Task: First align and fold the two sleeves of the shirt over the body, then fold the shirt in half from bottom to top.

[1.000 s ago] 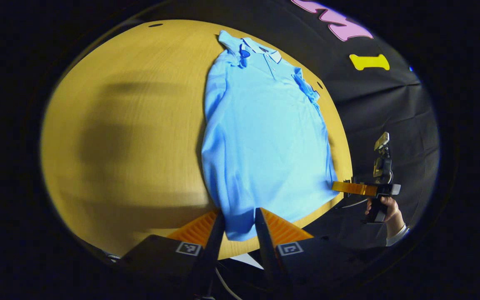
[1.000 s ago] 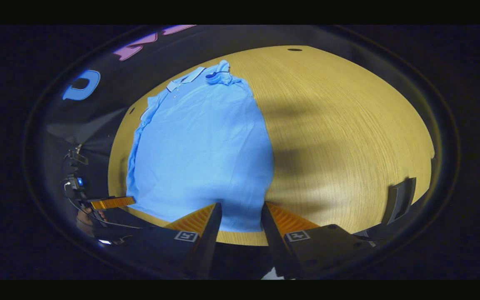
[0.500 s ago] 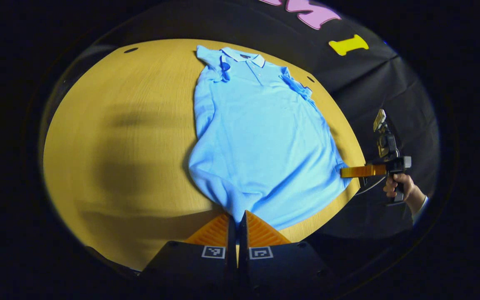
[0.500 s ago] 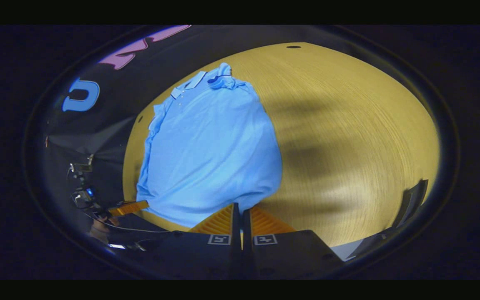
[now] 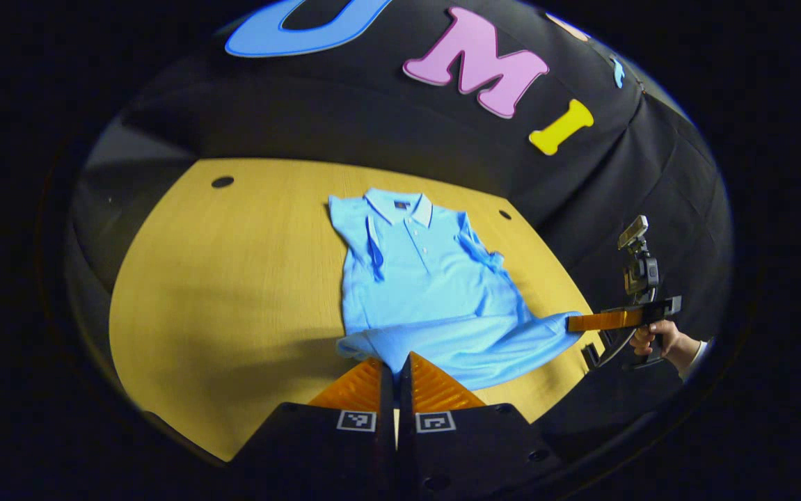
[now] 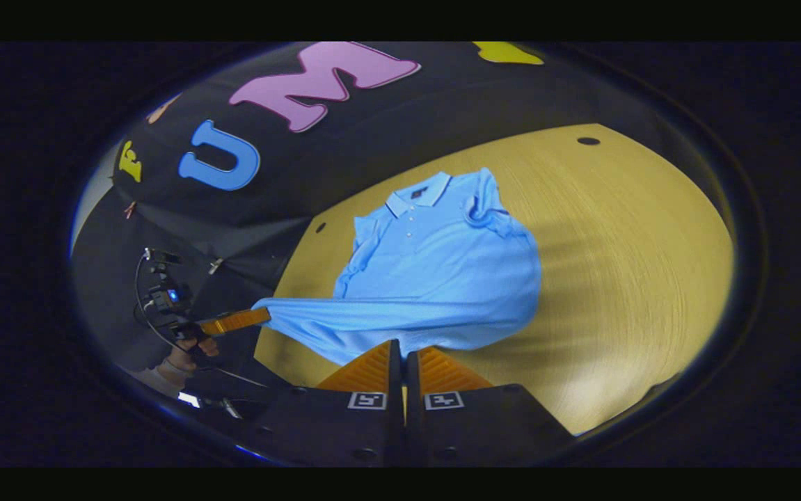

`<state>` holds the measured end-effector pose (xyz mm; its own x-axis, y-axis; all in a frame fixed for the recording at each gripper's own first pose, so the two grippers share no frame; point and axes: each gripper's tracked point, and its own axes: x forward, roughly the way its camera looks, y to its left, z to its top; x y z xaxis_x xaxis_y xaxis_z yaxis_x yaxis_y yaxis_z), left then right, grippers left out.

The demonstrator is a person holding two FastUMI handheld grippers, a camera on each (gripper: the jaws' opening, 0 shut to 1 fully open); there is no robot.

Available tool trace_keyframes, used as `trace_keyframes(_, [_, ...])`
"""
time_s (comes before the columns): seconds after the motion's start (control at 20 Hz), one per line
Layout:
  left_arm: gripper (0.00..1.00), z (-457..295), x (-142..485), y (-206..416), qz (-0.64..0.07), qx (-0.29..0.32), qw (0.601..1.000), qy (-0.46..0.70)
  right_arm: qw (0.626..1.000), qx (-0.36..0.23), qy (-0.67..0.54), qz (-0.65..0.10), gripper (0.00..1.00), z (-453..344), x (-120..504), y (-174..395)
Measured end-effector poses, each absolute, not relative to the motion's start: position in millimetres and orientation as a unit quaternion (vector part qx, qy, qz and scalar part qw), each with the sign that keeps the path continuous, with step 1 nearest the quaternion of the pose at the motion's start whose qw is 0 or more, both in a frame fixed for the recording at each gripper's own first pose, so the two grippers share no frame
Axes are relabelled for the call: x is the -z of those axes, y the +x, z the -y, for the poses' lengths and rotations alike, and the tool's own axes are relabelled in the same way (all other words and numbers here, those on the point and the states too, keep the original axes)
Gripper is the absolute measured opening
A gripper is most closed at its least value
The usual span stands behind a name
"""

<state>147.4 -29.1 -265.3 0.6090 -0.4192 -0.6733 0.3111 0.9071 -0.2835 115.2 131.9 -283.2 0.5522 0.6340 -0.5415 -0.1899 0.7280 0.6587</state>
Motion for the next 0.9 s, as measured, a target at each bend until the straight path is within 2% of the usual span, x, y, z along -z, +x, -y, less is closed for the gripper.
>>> trace_keyframes(0.15, [0.06,32.8,238.6,205.0,-0.365,0.194,0.908,-0.065,0.863,-0.243,0.265,-0.354,0.00,-125.6,246.5,191.9])
trace_keyframes(0.2, [0.06,33.5,232.2,228.6,-0.358,0.186,0.913,-0.062,0.870,-0.241,0.264,-0.340,0.11,-123.7,237.2,220.1])
trace_keyframes(0.25, [0.06,35.4,226.9,252.9,-0.351,0.178,0.917,-0.059,0.876,-0.239,0.259,-0.330,0.00,-120.8,230.7,245.9])
trace_keyframes(0.35, [0.06,38.5,213.7,299.3,-0.336,0.155,0.927,-0.054,0.891,-0.227,0.235,-0.316,0.05,-110.9,225.4,299.0])
trace_keyframes(0.45, [0.06,49.7,197.5,349.9,-0.309,0.143,0.939,-0.047,0.908,-0.191,0.215,-0.306,0.00,-106.5,231.6,361.6])
trace_keyframes(0.5, [0.06,55.3,198.4,376.7,-0.300,0.140,0.943,-0.038,0.914,-0.175,0.205,-0.301,0.05,-104.0,233.9,389.7])
trace_keyframes(0.6, [0.06,55.7,231.1,419.9,-0.320,0.113,0.940,-0.031,0.921,-0.146,0.193,-0.306,0.05,-102.6,251.1,438.3])
trace_keyframes(0.65, [0.06,57.1,252.8,434.4,-0.342,0.098,0.934,-0.038,0.920,-0.141,0.192,-0.312,0.11,-105.0,262.1,455.8])
trace_keyframes(0.7, [0.06,53.7,273.1,446.2,-0.355,0.084,0.930,-0.041,0.918,-0.137,0.190,-0.320,0.11,-106.6,276.9,470.8])
trace_keyframes(0.8, [0.06,51.0,308.9,451.8,-0.382,0.071,0.921,-0.025,0.910,-0.131,0.178,-0.350,0.00,-112.2,312.2,489.0])
trace_keyframes(0.85, [0.06,52.4,318.3,451.3,-0.394,0.061,0.917,-0.012,0.907,-0.127,0.171,-0.363,0.05,-114.5,333.1,495.6])
trace_keyframes(0.9, [0.06,52.6,326.5,452.4,-0.405,0.047,0.913,-0.003,0.903,-0.123,0.163,-0.378,0.05,-117.6,353.7,499.1])
